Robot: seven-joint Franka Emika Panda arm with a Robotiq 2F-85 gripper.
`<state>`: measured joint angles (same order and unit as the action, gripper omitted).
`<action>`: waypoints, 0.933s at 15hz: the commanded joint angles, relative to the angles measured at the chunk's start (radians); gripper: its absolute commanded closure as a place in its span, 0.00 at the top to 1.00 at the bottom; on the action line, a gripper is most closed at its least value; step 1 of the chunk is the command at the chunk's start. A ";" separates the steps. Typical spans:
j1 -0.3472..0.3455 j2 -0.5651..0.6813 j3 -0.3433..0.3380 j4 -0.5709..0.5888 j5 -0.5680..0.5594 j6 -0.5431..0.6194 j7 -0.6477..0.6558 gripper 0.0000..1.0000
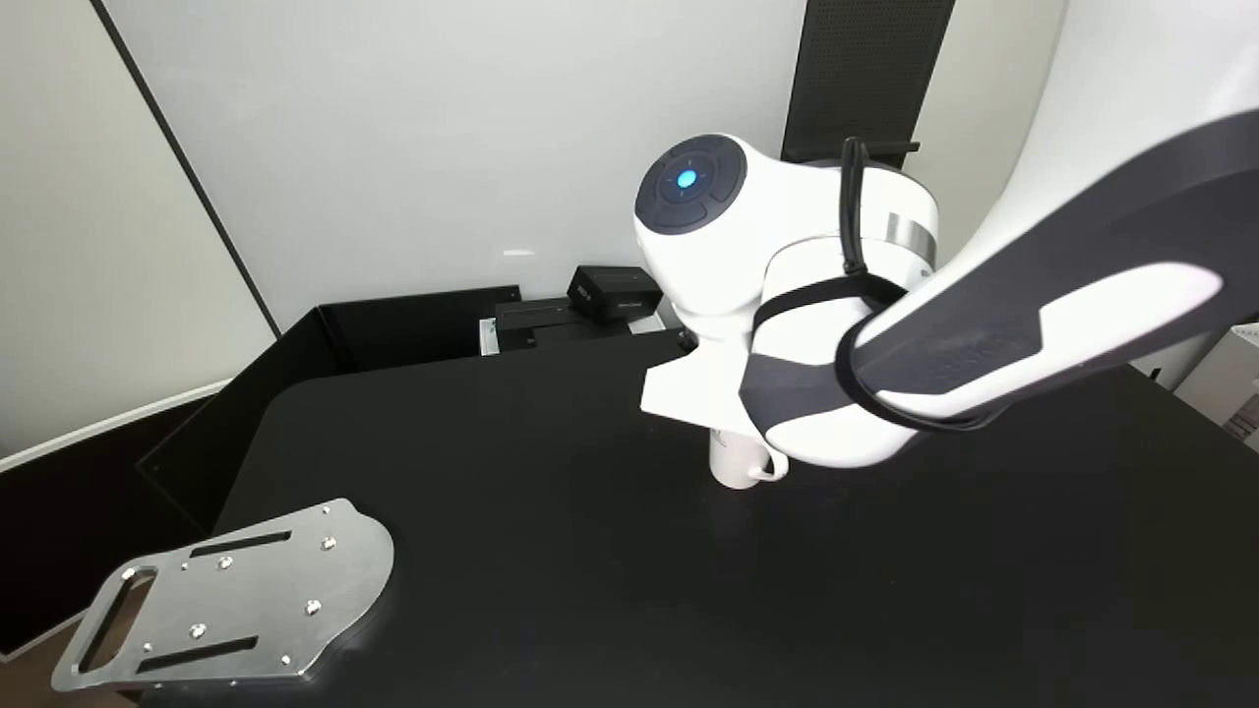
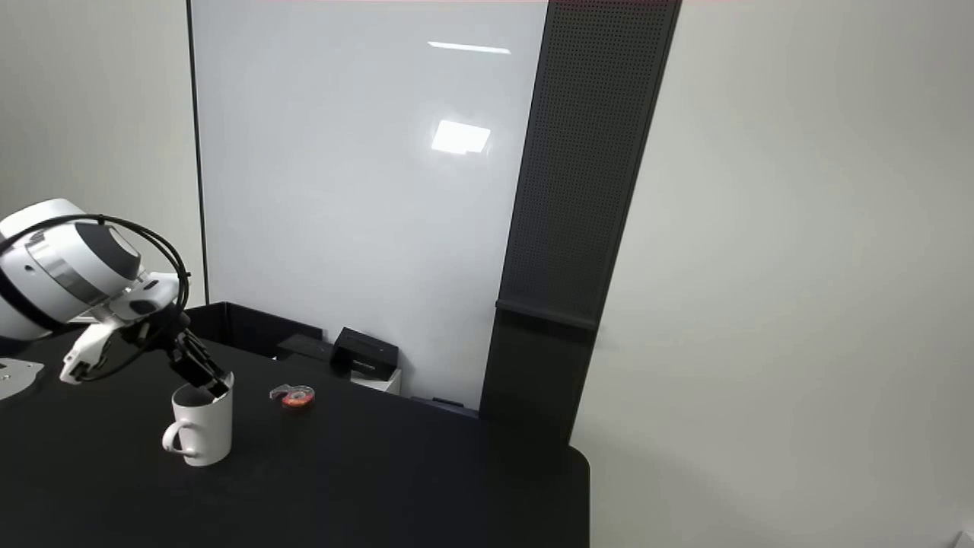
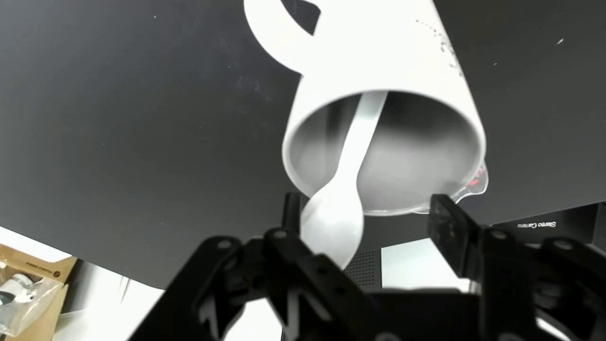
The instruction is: Put the spoon in the mug
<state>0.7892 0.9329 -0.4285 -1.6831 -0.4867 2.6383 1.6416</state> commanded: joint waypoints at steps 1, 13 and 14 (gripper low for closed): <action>-0.039 -0.035 0.021 0.015 0.019 -0.022 -0.006 0.99; -0.424 -0.191 0.337 0.038 0.261 -0.218 -0.537 1.00; -0.448 -0.195 0.356 0.042 0.284 -0.244 -0.581 1.00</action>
<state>0.4134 0.7560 -0.1400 -1.6623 -0.2618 2.4758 1.1714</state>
